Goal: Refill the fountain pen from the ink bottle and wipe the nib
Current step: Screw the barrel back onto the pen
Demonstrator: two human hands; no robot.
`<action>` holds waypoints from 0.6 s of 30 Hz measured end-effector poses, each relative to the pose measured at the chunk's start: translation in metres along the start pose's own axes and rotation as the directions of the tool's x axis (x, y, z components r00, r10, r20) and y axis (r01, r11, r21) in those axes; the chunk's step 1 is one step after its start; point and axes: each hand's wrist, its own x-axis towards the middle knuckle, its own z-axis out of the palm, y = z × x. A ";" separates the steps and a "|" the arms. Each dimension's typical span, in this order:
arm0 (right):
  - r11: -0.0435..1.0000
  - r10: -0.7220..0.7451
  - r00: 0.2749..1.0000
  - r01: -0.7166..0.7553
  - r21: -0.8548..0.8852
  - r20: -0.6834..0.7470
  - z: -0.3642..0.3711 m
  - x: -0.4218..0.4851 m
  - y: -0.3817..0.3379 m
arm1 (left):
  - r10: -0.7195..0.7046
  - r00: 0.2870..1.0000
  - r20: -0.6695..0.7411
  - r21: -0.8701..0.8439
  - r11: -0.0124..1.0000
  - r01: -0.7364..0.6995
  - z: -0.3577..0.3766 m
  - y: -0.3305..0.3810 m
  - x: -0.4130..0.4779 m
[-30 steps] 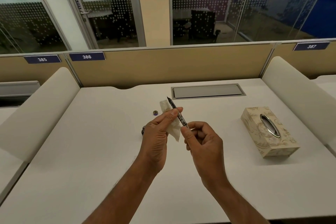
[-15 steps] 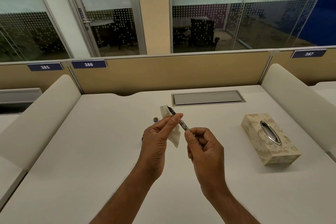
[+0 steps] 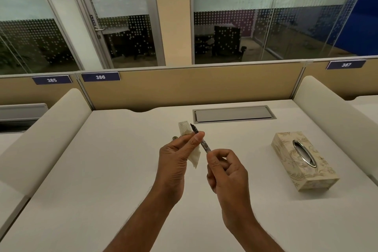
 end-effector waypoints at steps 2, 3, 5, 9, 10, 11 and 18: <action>0.998 0.053 0.998 -0.054 0.038 0.023 0.001 -0.001 0.000 | -0.003 1.000 0.001 -0.016 1.000 0.003 0.000 0.001 0.000; 0.996 0.068 0.997 -0.070 0.050 0.034 0.002 -0.001 -0.001 | -0.003 1.000 0.000 -0.020 1.000 0.003 0.000 0.001 0.001; 0.996 0.069 0.997 -0.071 0.059 0.036 0.002 -0.001 -0.002 | -0.010 1.000 -0.005 -0.024 1.000 0.010 -0.002 0.000 0.001; 0.996 0.059 0.998 -0.061 0.059 0.030 0.002 0.001 -0.004 | -0.008 1.000 0.014 -0.028 1.000 0.009 -0.004 -0.001 0.002; 0.995 0.075 0.997 -0.077 0.066 0.037 0.002 0.001 -0.004 | -0.003 1.000 0.016 -0.027 1.000 0.004 -0.004 -0.001 0.002; 0.993 0.090 0.995 -0.093 0.073 0.045 0.002 0.002 -0.004 | 0.002 1.000 0.016 -0.025 1.000 -0.001 -0.004 -0.001 0.002; 0.995 0.063 0.997 -0.066 0.071 0.039 0.007 0.001 -0.006 | 0.000 1.000 0.023 -0.022 1.000 0.001 -0.004 -0.001 0.004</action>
